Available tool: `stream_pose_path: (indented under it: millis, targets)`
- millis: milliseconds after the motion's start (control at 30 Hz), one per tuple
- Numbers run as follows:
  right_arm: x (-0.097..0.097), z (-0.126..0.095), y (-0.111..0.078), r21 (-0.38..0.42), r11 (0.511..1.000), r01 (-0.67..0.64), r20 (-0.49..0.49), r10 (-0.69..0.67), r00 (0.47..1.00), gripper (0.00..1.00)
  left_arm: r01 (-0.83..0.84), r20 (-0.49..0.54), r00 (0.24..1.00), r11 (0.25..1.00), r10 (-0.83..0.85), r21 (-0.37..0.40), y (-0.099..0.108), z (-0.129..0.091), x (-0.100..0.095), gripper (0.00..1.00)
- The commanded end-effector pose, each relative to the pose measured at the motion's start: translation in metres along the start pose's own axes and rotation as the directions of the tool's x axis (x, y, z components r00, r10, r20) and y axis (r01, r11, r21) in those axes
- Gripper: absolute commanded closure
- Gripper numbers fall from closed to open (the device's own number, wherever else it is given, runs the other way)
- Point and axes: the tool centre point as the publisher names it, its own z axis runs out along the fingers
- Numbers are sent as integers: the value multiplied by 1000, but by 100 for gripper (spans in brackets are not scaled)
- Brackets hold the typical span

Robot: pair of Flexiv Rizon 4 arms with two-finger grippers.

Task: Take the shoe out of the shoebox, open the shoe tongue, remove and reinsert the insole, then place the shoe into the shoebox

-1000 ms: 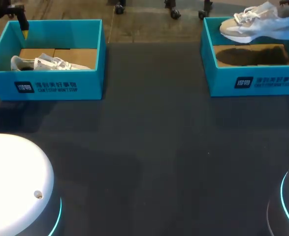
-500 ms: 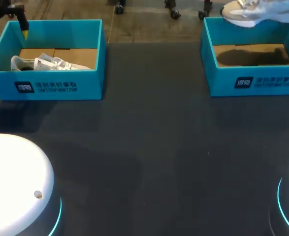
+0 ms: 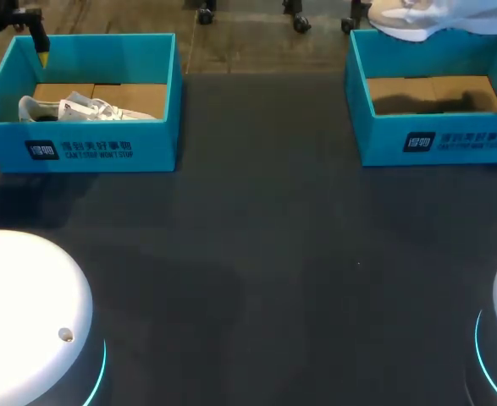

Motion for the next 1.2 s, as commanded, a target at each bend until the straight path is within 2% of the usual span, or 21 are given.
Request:
stream_pose_path:
  millis: [33,233,300,600,767,900,1200]
  targets:
    - [15,-21,-48,-86,996,-2,11,3,1000,100,0,-2,1000,1000,0,-3,-2,0,0,0]
    - [36,-40,-85,-115,993,-20,12,22,1000,100,0,-2,1000,1000,0,-3,-2,0,0,0]
    - [43,-43,-99,-100,995,-23,17,25,1000,100,0,-2,1000,1000,0,-3,-2,0,0,0]
    - [88,-64,-157,-134,991,6,41,-1,999,100,0,-2,1000,1000,0,-3,-2,0,0,0]
    - [115,-73,-183,-132,990,50,69,-41,997,100,0,-2,1000,1000,0,-3,-2,0,0,0]
    - [137,-81,-204,-165,986,9,48,-1,999,100,0,-2,1000,1000,0,-3,-2,0,0,0]
    - [175,-88,-246,-147,989,-32,11,34,999,100,0,-2,1000,1000,0,-3,-2,0,0,0]
